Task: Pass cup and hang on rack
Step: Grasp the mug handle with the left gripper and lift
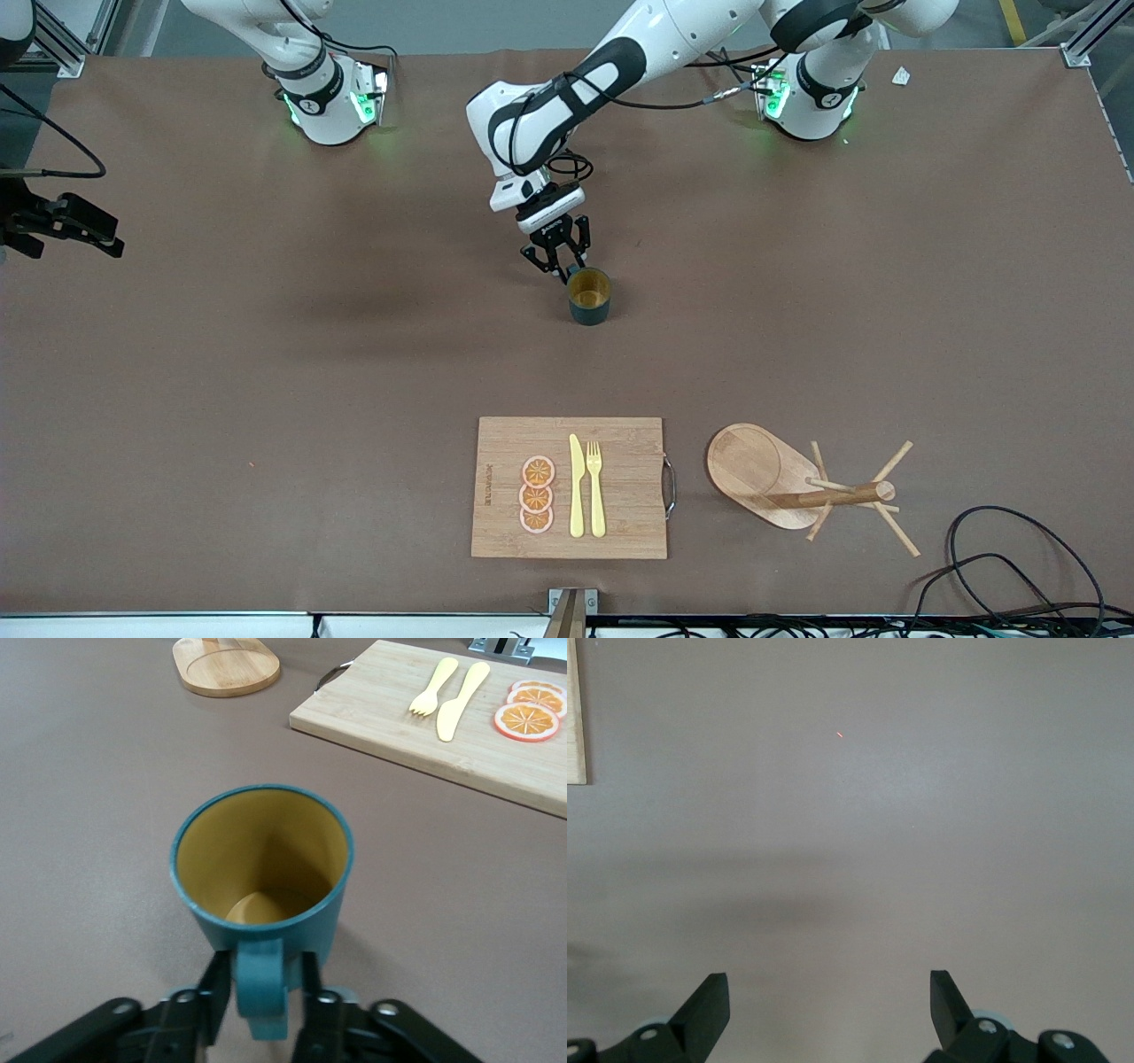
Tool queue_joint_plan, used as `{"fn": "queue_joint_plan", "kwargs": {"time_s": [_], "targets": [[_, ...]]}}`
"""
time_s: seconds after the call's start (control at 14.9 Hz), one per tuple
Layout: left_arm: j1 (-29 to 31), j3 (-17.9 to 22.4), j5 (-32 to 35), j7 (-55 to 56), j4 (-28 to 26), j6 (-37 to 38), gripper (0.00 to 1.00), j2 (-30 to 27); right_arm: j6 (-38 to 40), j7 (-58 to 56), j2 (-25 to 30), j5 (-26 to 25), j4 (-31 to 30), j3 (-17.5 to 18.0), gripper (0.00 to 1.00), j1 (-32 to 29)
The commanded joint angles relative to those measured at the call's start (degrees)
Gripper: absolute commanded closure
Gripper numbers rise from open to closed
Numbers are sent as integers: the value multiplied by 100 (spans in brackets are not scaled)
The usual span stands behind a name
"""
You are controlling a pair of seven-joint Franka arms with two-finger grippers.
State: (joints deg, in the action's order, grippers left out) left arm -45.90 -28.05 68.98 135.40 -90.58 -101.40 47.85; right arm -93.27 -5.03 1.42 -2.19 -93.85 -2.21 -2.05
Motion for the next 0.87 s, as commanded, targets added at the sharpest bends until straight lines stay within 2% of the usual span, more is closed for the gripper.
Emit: {"fn": "queue_joint_plan", "kwargs": {"time_s": [0.0, 0.2, 0.54, 0.67, 0.81], "targets": [[-77, 28, 89, -13, 154, 86, 89, 67, 63, -86, 34, -10, -2, 54, 0, -94], [-51, 19, 11, -205, 442, 94, 99, 14, 89, -78, 34, -10, 7, 54, 0, -76], [248, -16, -779, -1119, 1287, 95, 100, -267, 98, -78, 34, -1, 7, 54, 0, -85], [554, -60, -1069, -1348, 1455, 68, 100, -486, 98, -78, 34, -1, 7, 54, 0, -85], [880, -69, -1656, -1865, 1595, -28, 100, -837, 98, -78, 34, -1, 7, 54, 0, -76]]}}
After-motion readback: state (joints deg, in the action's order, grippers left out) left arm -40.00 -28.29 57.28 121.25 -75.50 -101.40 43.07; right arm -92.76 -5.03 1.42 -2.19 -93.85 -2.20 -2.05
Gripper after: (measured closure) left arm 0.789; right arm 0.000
